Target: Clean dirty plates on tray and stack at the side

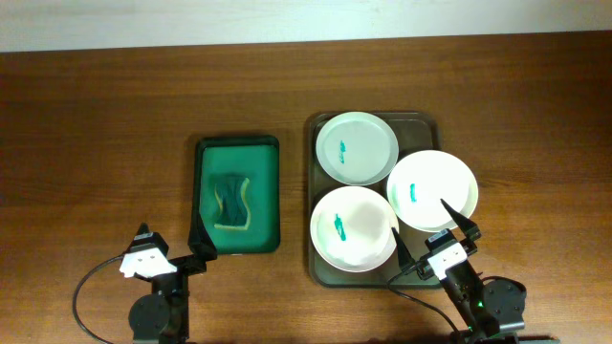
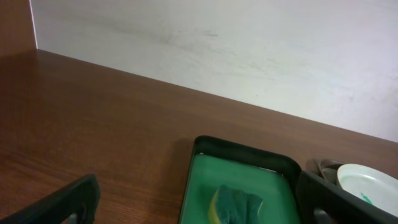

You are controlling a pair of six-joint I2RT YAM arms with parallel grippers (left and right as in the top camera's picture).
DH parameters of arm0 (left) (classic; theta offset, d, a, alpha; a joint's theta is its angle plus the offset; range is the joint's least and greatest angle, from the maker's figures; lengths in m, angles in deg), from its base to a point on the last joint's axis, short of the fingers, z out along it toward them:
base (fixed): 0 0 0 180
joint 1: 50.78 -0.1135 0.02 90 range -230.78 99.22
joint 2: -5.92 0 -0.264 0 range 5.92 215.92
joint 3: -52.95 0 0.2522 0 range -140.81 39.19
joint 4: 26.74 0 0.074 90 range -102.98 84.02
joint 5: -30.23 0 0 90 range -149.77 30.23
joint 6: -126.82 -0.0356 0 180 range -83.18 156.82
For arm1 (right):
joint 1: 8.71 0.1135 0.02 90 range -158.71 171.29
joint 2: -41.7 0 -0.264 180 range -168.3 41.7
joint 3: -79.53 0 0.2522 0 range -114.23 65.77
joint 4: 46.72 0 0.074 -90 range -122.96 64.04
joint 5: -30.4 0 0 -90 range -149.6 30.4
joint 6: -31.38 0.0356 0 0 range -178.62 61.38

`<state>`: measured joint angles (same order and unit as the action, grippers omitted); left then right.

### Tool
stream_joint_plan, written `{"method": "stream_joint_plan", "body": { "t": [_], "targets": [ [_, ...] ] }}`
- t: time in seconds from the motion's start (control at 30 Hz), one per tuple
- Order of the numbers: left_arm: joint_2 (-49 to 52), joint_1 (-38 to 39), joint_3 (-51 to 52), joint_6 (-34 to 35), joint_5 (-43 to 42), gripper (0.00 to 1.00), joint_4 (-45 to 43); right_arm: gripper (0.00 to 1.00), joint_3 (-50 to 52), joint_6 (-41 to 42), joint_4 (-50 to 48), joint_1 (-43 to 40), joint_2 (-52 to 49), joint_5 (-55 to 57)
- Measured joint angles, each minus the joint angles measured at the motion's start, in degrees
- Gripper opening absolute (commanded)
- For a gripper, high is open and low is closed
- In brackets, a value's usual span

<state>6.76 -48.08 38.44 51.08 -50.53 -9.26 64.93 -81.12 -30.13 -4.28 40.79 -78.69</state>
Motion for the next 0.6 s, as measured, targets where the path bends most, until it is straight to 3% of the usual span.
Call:
{"method": "stream_joint_plan", "body": {
  "t": [0.6],
  "targets": [
    [0.87,-0.15,0.00,0.00,-0.02,0.99,0.07,0.98,0.00,0.00,-0.02,0.00,-0.76,0.00]
  ]
}}
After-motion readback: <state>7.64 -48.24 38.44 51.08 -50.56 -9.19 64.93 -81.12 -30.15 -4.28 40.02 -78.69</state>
